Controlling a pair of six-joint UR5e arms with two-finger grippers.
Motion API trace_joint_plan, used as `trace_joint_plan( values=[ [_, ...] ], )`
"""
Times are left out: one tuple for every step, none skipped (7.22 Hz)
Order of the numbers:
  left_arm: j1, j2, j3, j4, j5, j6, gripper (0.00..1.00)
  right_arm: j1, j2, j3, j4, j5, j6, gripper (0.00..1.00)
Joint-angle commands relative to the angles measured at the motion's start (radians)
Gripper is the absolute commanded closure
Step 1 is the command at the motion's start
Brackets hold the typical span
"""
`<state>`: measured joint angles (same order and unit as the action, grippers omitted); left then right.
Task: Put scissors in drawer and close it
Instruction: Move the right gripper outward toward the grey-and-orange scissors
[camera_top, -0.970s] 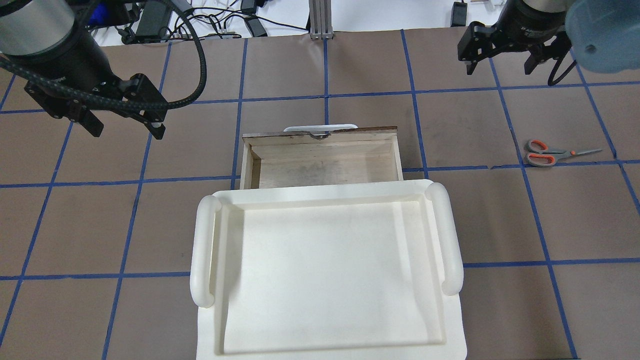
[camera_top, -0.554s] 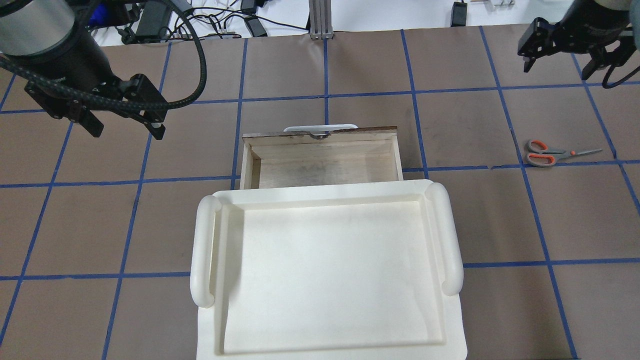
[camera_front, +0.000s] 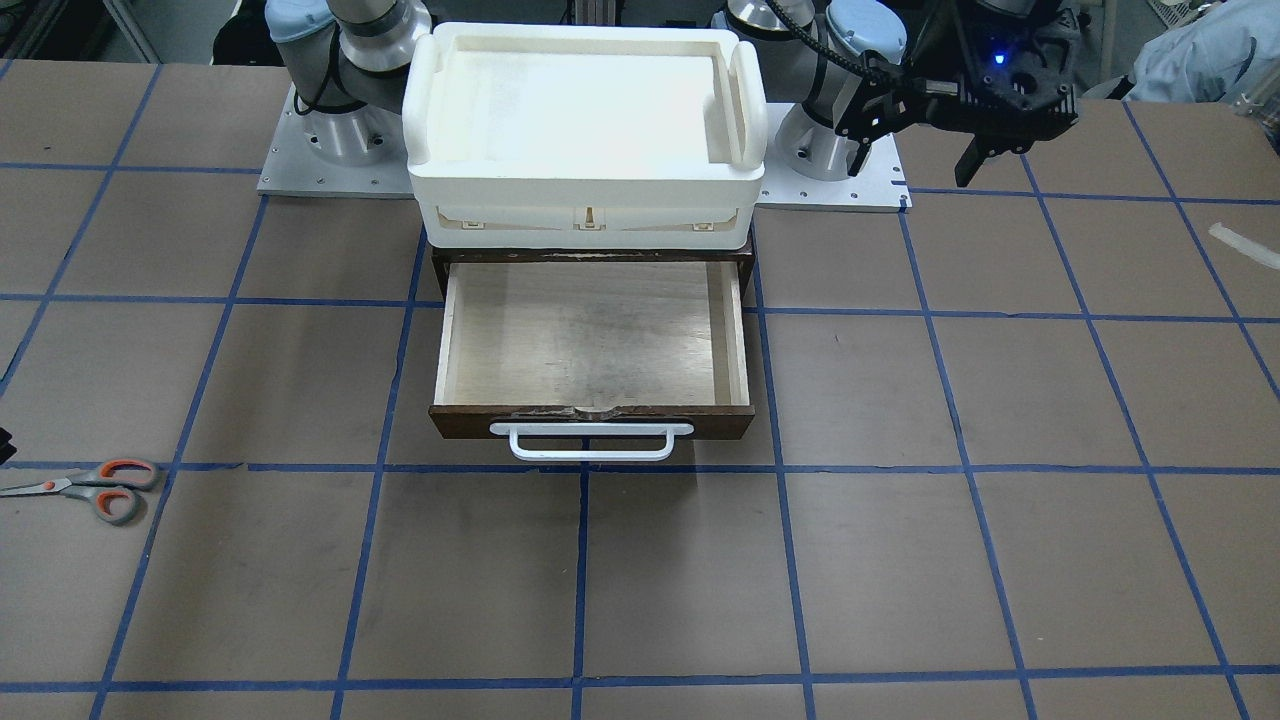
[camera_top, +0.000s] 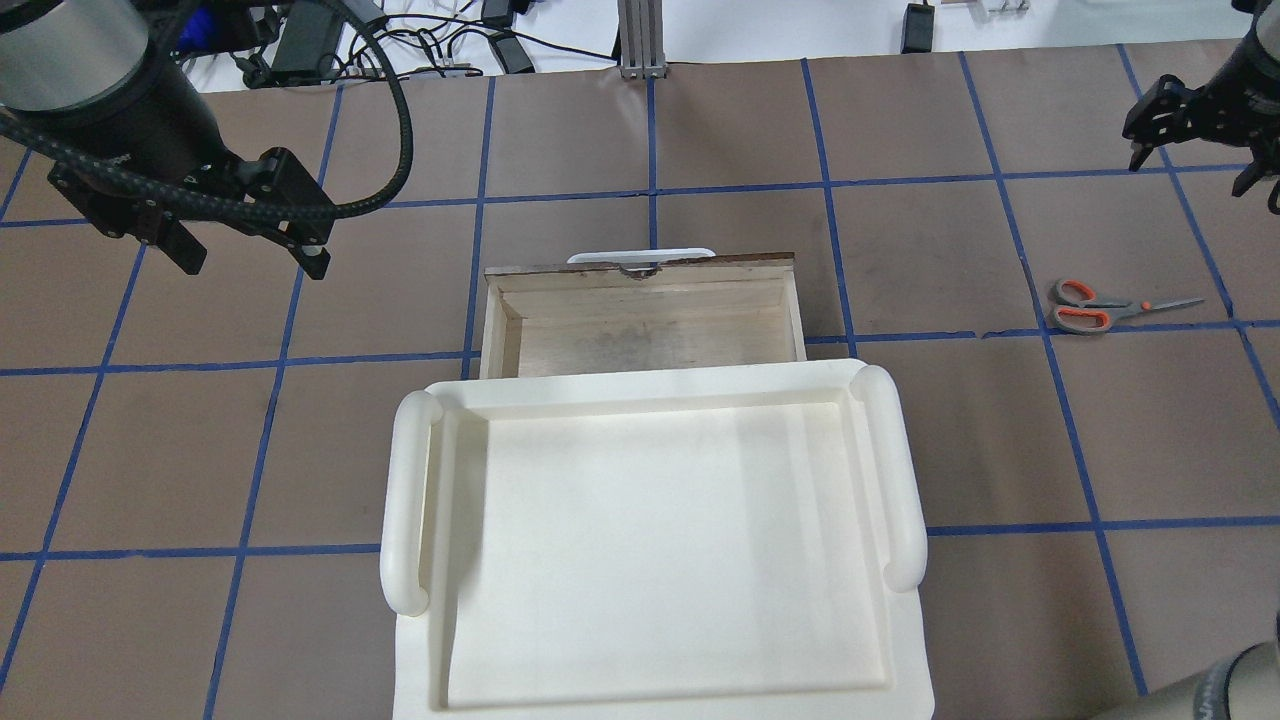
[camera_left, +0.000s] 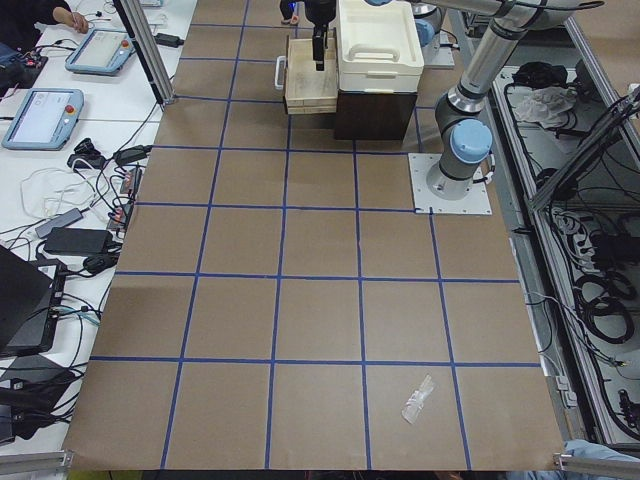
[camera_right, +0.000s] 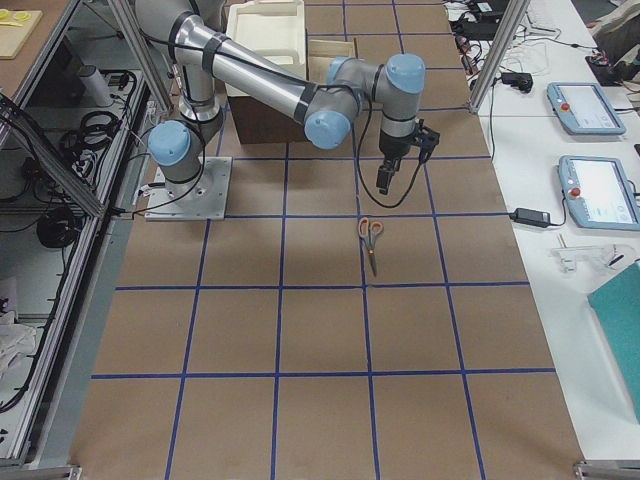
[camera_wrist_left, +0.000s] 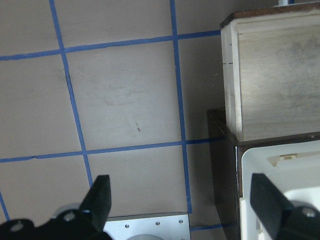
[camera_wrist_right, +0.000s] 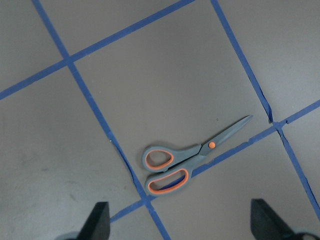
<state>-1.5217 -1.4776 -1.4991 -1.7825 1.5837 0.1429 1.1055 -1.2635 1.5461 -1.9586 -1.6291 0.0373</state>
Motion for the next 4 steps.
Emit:
trace_joint_plan(
  values=[
    [0.0, 0.0, -0.001, 0.0, -0.001, 0.001, 0.0, -0.106, 0.073, 0.002, -0.072, 0.087, 0.146, 0.0],
    [0.0, 0.0, 0.0, 0.0, -0.001, 0.001, 0.0, -0.134, 0.116, 0.003, -0.091, 0.095, 0.321, 0.0],
    [0.0, 0.0, -0.001, 0.0, -0.001, 0.001, 0.0, -0.134, 0.13, 0.015, -0.167, 0.089, 0.522, 0.0],
    [0.0, 0.0, 0.0, 0.0, -0.001, 0.001, 0.0, -0.136, 0.128, 0.075, -0.189, 0.089, 0.671, 0.0]
  ],
)
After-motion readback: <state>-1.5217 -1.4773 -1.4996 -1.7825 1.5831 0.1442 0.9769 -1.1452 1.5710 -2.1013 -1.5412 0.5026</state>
